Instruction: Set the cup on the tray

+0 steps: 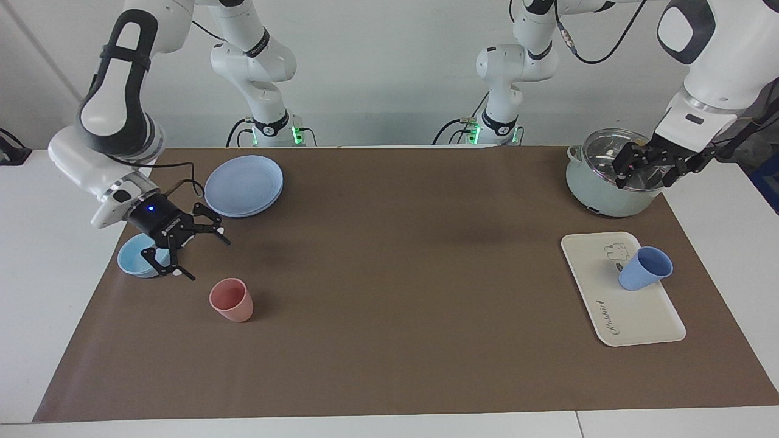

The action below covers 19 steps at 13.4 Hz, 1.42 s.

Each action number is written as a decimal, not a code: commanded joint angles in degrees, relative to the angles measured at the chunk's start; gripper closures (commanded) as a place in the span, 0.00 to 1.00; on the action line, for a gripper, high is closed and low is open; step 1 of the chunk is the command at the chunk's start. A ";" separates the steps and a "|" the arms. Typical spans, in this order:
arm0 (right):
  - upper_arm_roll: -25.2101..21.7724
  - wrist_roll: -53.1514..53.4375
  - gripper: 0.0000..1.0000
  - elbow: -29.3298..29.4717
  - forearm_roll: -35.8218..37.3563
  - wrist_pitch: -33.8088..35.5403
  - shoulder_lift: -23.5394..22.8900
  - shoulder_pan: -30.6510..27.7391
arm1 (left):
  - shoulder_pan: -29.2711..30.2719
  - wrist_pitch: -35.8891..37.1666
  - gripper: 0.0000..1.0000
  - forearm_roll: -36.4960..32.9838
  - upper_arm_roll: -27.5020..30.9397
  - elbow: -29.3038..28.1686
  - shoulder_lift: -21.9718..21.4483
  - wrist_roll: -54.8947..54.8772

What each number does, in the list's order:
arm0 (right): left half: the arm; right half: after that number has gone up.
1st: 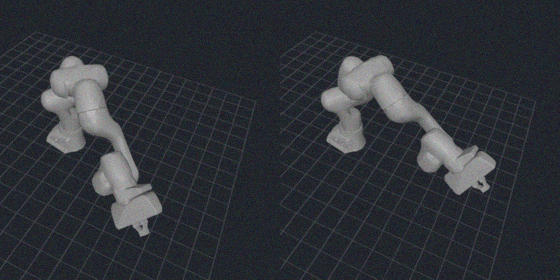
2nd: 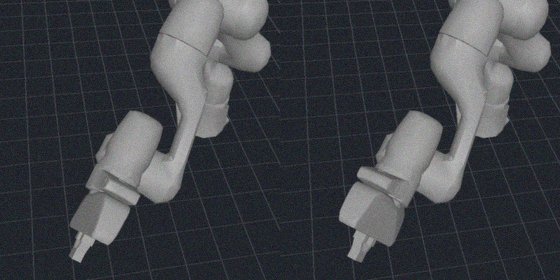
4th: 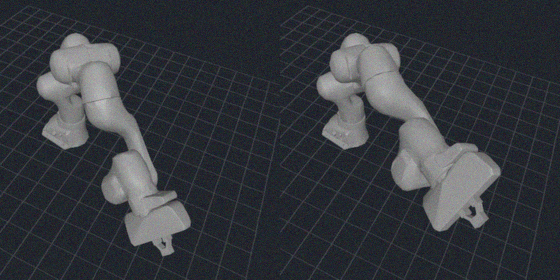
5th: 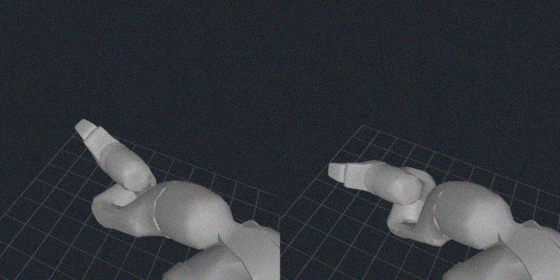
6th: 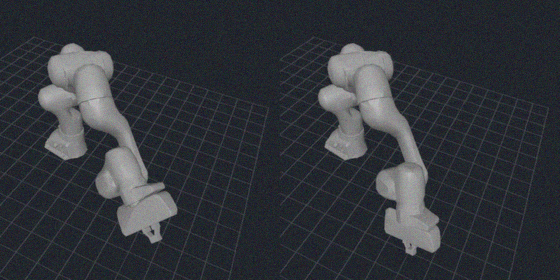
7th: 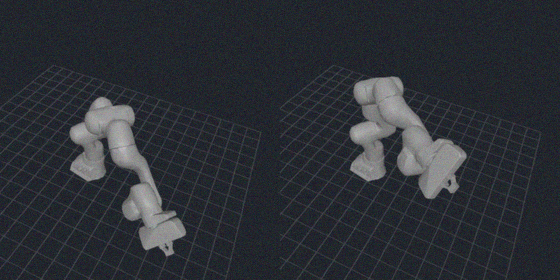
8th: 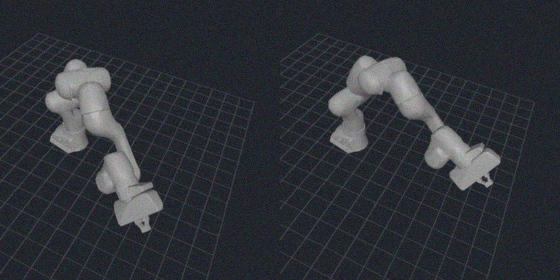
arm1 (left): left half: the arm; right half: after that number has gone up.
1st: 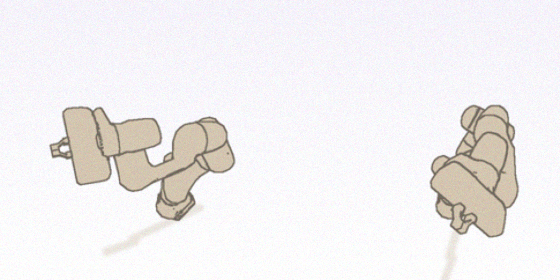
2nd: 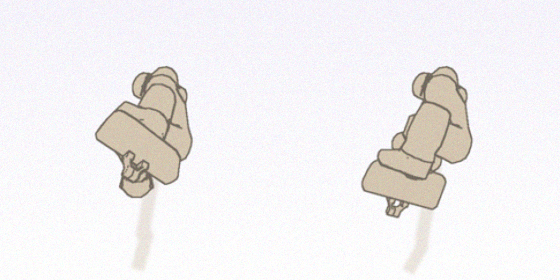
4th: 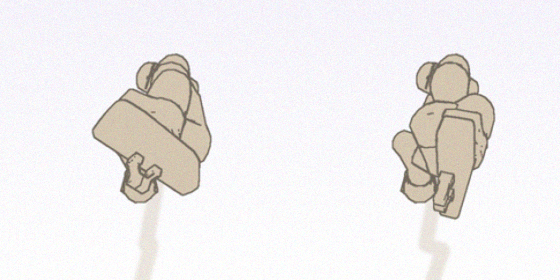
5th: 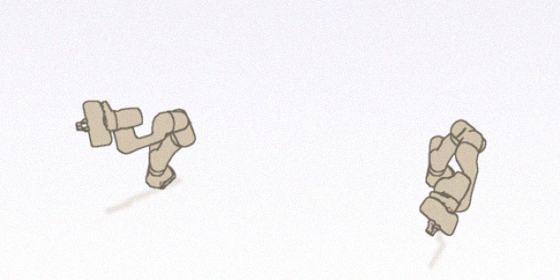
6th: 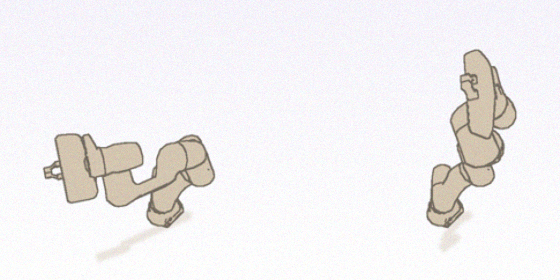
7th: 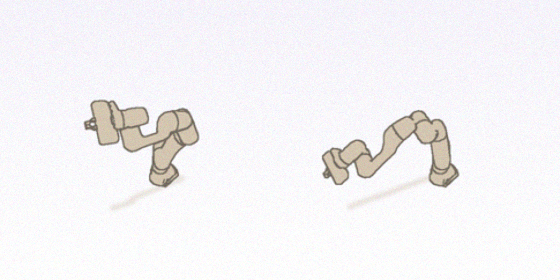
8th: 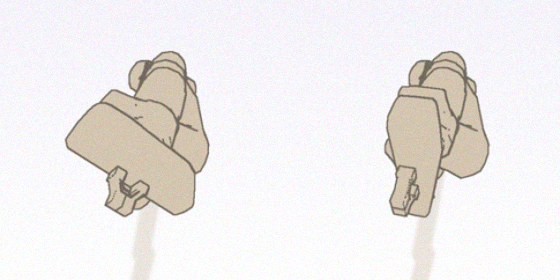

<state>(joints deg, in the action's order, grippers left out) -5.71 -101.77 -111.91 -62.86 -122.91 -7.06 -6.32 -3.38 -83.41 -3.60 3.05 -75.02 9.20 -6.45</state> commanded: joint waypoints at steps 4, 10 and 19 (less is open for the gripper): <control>0.52 22.35 0.00 -1.38 26.43 -6.36 5.12 3.24 | 0.13 -1.50 0.00 0.17 -0.06 -10.32 -7.09 -0.75; 1.05 62.77 0.00 -0.07 54.38 -4.11 9.60 9.31 | 0.48 -8.96 0.00 3.95 0.02 -14.46 -8.50 -0.93; 2.28 97.54 0.00 20.29 66.29 27.23 9.43 10.10 | 0.21 -9.14 0.00 3.95 0.02 -14.10 -8.32 -0.84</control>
<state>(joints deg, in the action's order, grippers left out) -4.47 -8.68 -97.88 2.82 -103.16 3.35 4.36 -3.23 -90.91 -0.48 3.08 -86.63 2.77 -6.59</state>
